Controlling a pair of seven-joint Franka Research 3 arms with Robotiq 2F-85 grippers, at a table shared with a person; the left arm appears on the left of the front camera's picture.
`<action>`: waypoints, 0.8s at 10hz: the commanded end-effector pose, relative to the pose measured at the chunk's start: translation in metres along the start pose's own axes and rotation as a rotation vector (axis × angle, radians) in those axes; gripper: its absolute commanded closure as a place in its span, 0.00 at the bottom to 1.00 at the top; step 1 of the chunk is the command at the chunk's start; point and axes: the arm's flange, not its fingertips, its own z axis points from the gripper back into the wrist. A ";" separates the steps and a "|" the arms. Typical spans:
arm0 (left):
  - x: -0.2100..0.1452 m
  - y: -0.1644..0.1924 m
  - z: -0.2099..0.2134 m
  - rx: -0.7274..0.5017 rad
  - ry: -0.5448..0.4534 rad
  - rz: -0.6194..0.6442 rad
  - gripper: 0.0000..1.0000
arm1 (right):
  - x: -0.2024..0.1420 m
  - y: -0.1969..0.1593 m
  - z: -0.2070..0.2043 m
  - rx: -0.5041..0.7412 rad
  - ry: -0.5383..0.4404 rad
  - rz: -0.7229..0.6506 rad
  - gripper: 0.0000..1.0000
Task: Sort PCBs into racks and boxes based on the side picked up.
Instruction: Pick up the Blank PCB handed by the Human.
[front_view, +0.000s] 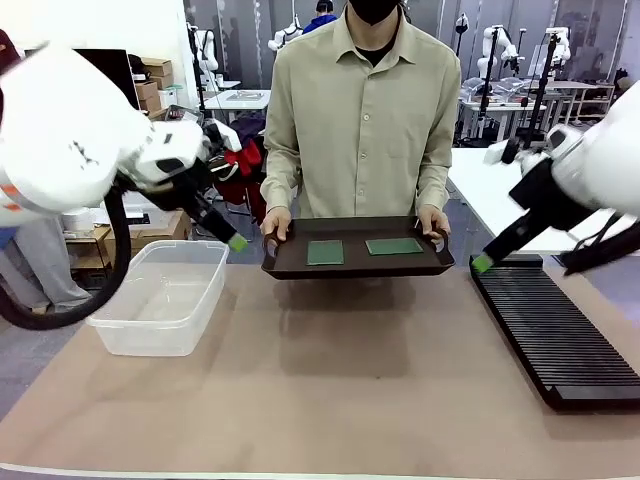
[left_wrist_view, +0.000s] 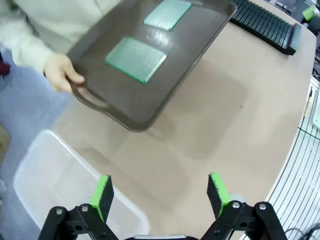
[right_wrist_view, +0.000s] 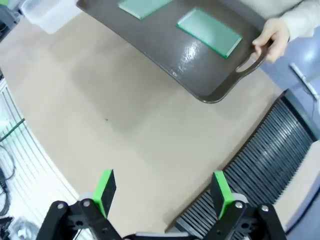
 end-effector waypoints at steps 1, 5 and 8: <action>0.006 0.016 0.007 -0.005 -0.062 -0.059 0.00 | 0.016 -0.016 0.026 0.052 -0.025 0.041 0.00; 0.019 0.037 0.037 -0.036 -0.089 -0.109 0.00 | 0.033 -0.034 0.084 0.044 -0.158 0.081 0.00; 0.022 0.030 0.041 0.002 -0.082 -0.094 0.00 | 0.040 -0.031 0.093 0.014 -0.140 0.069 0.00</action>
